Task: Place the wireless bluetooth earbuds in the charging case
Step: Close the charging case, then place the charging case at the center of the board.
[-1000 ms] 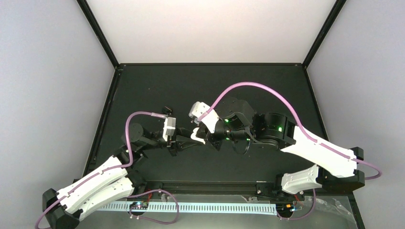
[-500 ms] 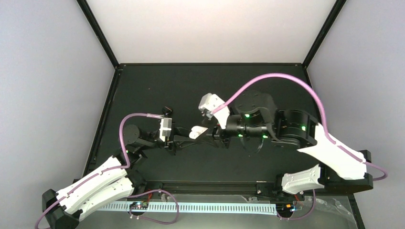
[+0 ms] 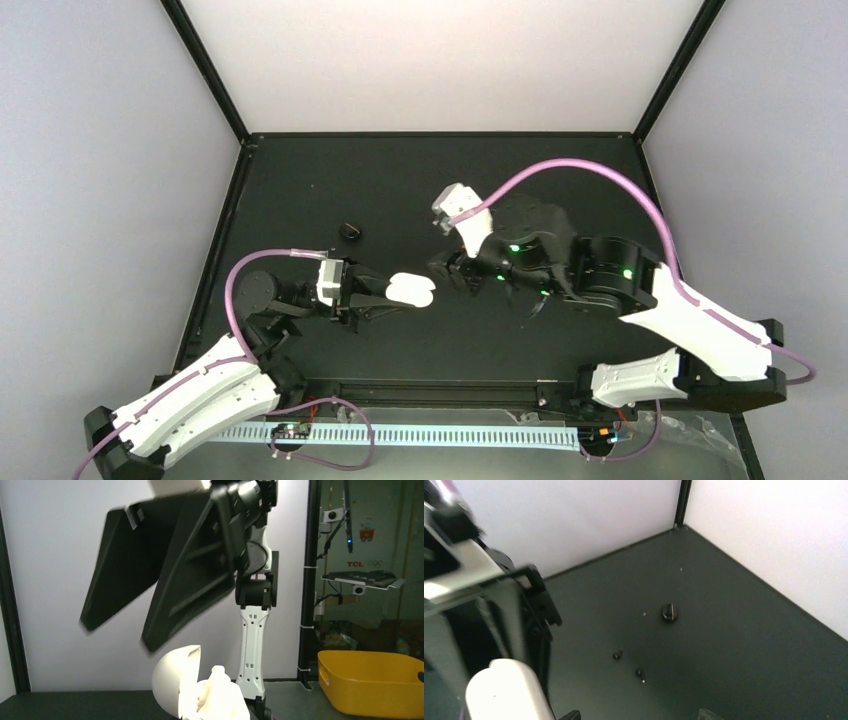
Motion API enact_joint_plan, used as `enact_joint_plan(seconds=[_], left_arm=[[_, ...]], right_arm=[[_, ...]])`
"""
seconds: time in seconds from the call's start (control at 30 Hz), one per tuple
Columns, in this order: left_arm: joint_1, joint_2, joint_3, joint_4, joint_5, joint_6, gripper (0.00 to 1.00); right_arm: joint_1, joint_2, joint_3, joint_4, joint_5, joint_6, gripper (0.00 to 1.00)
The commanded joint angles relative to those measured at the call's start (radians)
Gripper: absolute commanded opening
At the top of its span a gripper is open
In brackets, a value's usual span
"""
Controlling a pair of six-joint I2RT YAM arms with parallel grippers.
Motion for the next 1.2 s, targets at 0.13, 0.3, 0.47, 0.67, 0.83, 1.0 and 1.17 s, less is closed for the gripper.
enact_joint_plan(seconds=[0.13,0.3,0.47,0.67,0.83,1.0,1.17], left_arm=[[-0.005,-0.004,0.016,0.068,0.028,-0.003,0.02],[-0.006,0.018,0.030,0.051,0.015,-0.005,0.01],[-0.005,0.030,0.038,0.044,-0.003,-0.015,0.02],[-0.005,0.042,0.058,0.022,-0.038,-0.035,0.01],[-0.006,0.058,0.080,0.013,-0.069,-0.065,0.02],[-0.006,0.083,0.098,0.033,-0.130,-0.138,0.02],[-0.005,0.110,0.147,-0.005,-0.185,-0.211,0.02]], right_arm=[[-0.005,0.039,-0.013,-0.016,-0.111,-0.033,0.59],[-0.005,0.040,-0.018,-0.020,-0.209,-0.056,0.59],[-0.005,0.046,-0.022,-0.033,-0.215,-0.064,0.59],[0.012,0.054,-0.021,-0.037,-0.159,-0.077,0.58],[0.055,0.090,-0.025,-0.065,-0.083,-0.101,0.57],[0.101,0.123,-0.040,-0.079,0.021,-0.108,0.57],[0.130,0.158,-0.051,-0.087,0.165,-0.093,0.57]])
